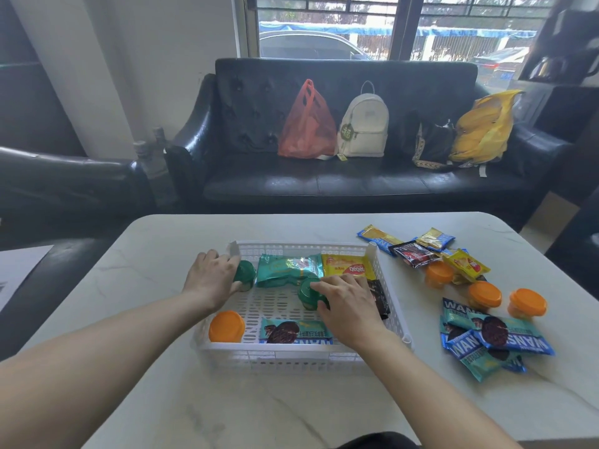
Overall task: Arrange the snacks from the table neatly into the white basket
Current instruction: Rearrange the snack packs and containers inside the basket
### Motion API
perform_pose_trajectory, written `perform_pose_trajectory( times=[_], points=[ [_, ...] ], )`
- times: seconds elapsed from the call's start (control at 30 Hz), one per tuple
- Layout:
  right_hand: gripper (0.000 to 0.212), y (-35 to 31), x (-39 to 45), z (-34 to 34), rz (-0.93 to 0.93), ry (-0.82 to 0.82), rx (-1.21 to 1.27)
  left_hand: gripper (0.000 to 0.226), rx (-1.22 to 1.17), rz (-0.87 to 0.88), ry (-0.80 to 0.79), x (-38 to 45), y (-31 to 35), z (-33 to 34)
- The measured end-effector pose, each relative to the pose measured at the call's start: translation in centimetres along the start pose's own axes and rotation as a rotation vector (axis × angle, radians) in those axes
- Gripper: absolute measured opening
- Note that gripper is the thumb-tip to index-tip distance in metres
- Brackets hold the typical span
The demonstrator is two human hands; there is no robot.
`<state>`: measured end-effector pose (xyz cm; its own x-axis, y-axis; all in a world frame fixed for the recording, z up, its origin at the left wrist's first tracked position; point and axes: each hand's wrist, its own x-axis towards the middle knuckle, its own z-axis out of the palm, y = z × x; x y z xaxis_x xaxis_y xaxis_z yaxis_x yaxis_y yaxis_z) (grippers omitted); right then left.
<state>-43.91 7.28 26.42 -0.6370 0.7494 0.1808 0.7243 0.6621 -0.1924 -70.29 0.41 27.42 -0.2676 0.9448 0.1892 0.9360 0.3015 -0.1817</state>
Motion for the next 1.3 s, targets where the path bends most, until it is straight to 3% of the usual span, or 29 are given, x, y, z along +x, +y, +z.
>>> perform_pose_trajectory(
  times=[0.7, 1.3],
  points=[
    [0.038, -0.6, 0.4, 0.0, 0.02, 0.008, -0.033, 0.04, -0.221, 0.206, 0.049, -1.9, 2.3, -1.2],
    [0.036, -0.7, 0.6, 0.0, -0.004, 0.031, -0.003, 0.046, -0.311, 0.194, 0.006, -1.9, 4.7, -1.9]
  ],
)
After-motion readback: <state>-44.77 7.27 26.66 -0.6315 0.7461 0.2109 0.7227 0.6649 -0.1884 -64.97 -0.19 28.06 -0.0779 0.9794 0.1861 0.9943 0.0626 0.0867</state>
